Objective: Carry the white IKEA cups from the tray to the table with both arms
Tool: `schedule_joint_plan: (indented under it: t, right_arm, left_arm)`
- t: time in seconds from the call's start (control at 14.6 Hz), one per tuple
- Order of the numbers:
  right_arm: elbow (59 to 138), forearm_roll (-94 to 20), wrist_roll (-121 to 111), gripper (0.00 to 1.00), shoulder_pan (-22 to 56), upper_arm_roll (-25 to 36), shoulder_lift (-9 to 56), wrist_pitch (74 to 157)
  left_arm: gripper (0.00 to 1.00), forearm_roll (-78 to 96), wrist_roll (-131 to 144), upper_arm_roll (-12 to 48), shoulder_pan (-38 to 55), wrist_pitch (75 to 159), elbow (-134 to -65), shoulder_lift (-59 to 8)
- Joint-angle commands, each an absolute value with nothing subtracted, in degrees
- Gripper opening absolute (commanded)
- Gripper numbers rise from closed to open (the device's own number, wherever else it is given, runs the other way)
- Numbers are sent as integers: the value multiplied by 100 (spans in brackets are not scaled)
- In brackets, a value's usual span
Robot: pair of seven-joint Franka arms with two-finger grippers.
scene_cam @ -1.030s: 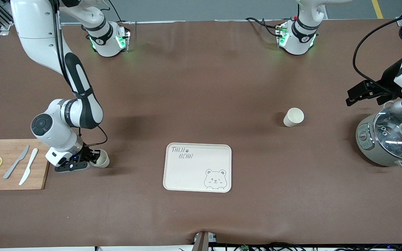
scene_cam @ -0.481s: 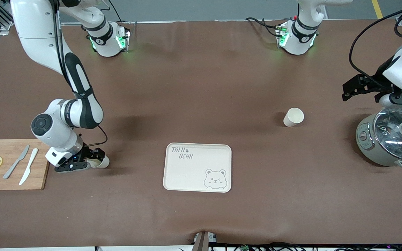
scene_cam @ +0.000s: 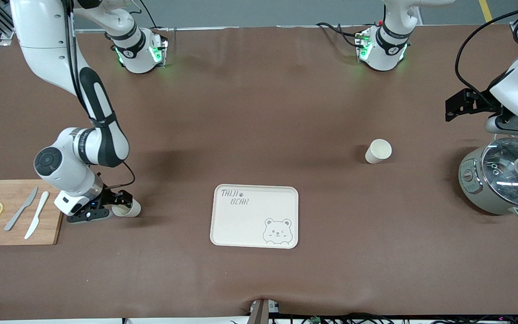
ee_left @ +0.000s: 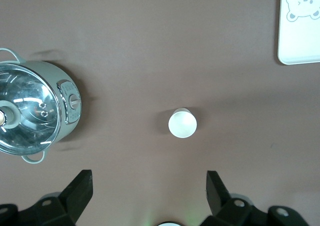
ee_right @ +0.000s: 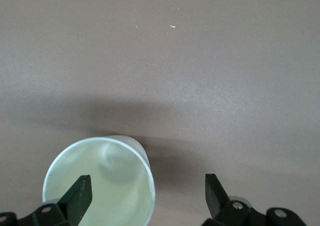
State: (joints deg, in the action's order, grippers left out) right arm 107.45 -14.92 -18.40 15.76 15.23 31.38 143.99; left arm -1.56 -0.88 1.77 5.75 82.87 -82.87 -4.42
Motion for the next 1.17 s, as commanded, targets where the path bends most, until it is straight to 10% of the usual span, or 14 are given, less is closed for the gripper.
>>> schedule_joint_plan:
  t: [0.0, 1.1]
  right_arm:
    - [10434, -1618, -2118, 100, 1328, 1485, 2725, 13486]
    - [9388, -378, 334, 100, 1811, 1723, 729, 10258]
  left_arm:
    - [100, -316, -132, 202, 615, 8191, -8279, -430]
    - [100, -80, 44, 176, 519, 8270, -8262, -422]
